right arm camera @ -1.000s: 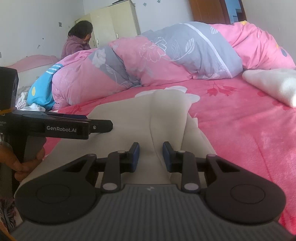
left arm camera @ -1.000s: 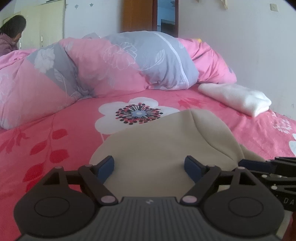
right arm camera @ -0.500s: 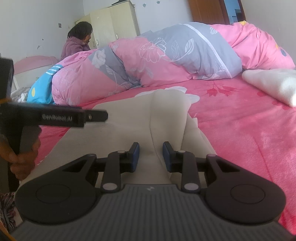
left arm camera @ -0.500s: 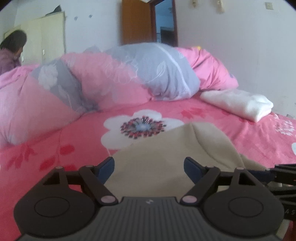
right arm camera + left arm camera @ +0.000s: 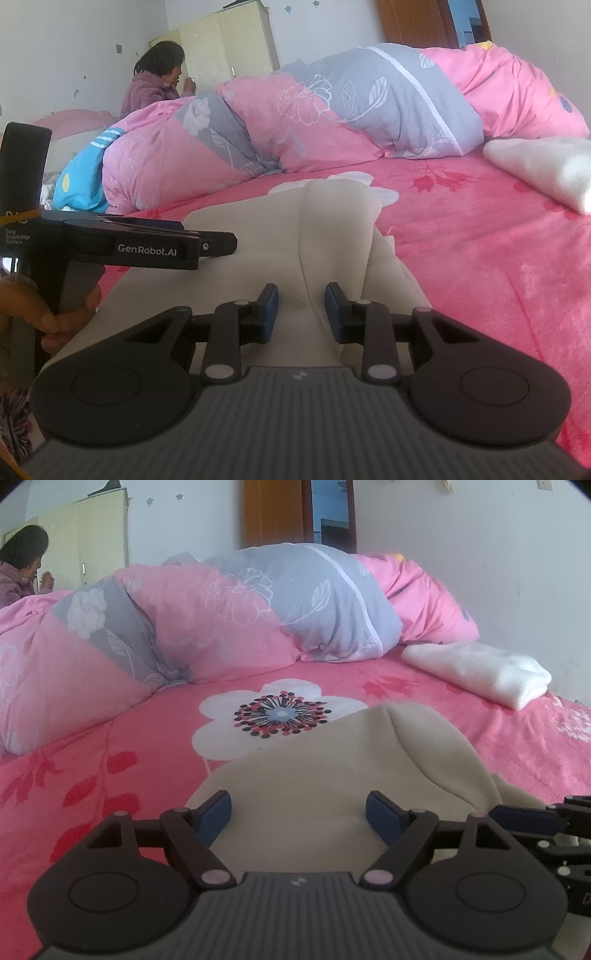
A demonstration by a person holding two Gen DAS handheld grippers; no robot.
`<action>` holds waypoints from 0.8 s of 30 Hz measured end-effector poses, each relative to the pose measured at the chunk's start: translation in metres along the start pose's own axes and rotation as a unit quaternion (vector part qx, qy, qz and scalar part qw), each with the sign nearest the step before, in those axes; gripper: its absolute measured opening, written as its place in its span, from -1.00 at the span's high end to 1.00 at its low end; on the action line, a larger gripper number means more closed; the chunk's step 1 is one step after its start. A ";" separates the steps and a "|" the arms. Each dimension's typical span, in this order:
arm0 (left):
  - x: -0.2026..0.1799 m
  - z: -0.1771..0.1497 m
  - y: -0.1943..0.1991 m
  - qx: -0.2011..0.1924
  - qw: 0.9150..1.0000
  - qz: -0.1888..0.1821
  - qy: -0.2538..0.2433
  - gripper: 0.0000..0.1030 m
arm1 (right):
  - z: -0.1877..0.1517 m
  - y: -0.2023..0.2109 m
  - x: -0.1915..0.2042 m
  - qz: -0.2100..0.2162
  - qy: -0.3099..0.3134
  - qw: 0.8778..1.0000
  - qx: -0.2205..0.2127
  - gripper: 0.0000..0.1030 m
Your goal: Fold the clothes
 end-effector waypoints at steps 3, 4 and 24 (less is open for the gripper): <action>0.000 0.000 0.000 0.000 1.000 -0.001 0.000 -0.59 | 0.010 0.001 0.000 -0.001 0.002 1.000 0.001 0.45; 0.001 0.000 0.000 0.001 1.000 -0.001 0.000 -0.59 | 0.014 0.001 0.000 -0.001 0.003 1.000 -0.001 0.45; 0.004 0.001 -0.003 0.010 1.000 -0.017 0.014 -0.59 | 0.080 -0.073 -0.023 0.023 0.071 0.994 0.084 0.38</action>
Point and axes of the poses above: each gripper's, at about its wrist camera, not at the fingertips, and y roughly against the way its jaws point, x to its left, z to its top, the point moved 1 cm from there along -y, roughly the way its jaws point, and after that the axes turned 10 degrees about z, right-handed, at the moved point
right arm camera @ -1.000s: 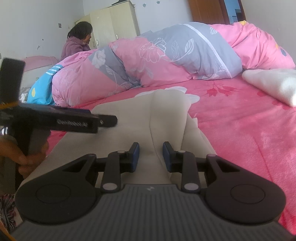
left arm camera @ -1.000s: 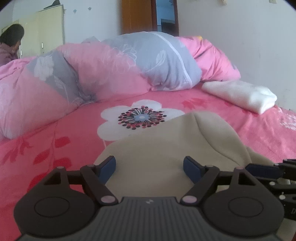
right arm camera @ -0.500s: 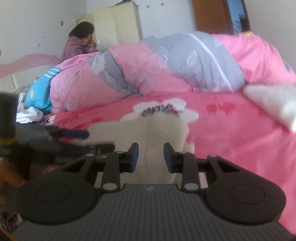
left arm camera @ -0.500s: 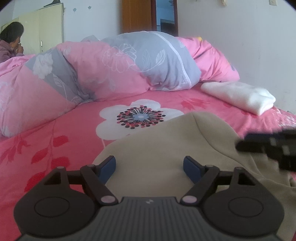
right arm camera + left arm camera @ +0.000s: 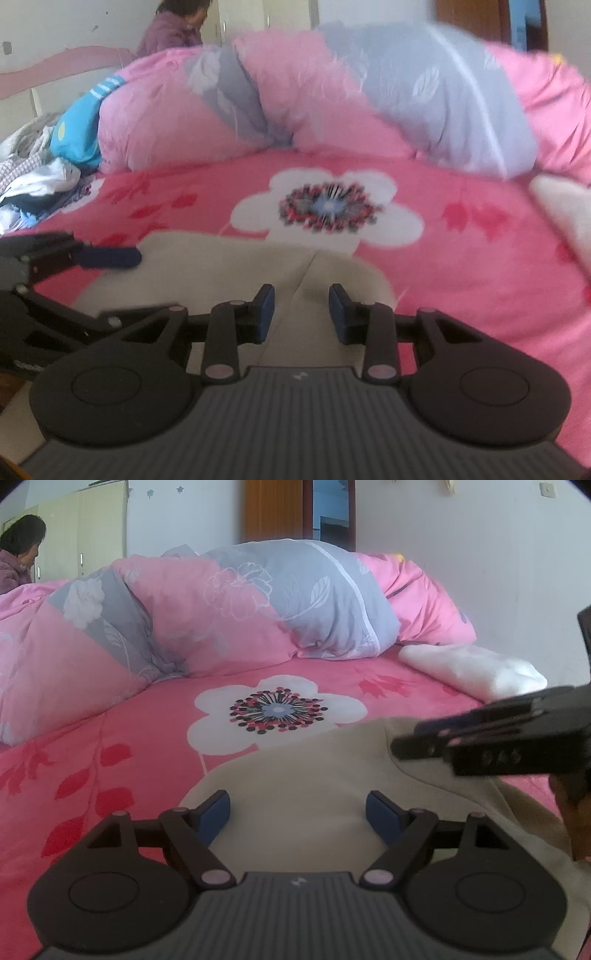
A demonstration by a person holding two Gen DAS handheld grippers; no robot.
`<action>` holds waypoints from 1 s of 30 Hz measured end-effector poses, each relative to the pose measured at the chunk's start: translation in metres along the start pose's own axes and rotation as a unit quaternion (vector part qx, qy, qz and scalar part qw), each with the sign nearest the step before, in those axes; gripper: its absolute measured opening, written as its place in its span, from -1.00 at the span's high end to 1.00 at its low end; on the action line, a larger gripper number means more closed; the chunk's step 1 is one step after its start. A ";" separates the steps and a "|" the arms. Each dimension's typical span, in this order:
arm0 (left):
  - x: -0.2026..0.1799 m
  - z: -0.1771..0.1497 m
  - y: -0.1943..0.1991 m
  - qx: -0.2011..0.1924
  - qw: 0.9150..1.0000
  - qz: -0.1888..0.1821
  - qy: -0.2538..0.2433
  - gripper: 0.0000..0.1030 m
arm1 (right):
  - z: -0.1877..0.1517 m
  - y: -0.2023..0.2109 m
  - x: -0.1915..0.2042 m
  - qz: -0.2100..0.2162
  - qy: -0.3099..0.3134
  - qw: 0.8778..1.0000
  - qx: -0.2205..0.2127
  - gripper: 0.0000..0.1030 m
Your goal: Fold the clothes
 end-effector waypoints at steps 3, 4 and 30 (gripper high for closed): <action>-0.001 0.001 0.000 0.002 1.000 0.000 -0.001 -0.59 | -0.003 -0.011 -0.003 0.006 -0.002 1.000 0.020 0.36; -0.001 0.001 0.000 0.003 1.000 0.000 -0.001 -0.59 | -0.006 -0.017 -0.004 0.003 0.000 1.000 0.030 0.36; -0.021 -0.023 0.092 -0.027 0.998 -0.041 -0.040 -0.53 | -0.056 0.083 0.059 -0.006 -0.007 0.999 -0.052 0.40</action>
Point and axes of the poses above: each gripper's, at about its wrist camera, not at the fingertips, and y roughly against the way its jaws point, x to its left, z to its top, the point moved 1 cm from there along -y, roughly the way its jaws point, and after that the axes turned 10 degrees about z, right-handed, at the moved point
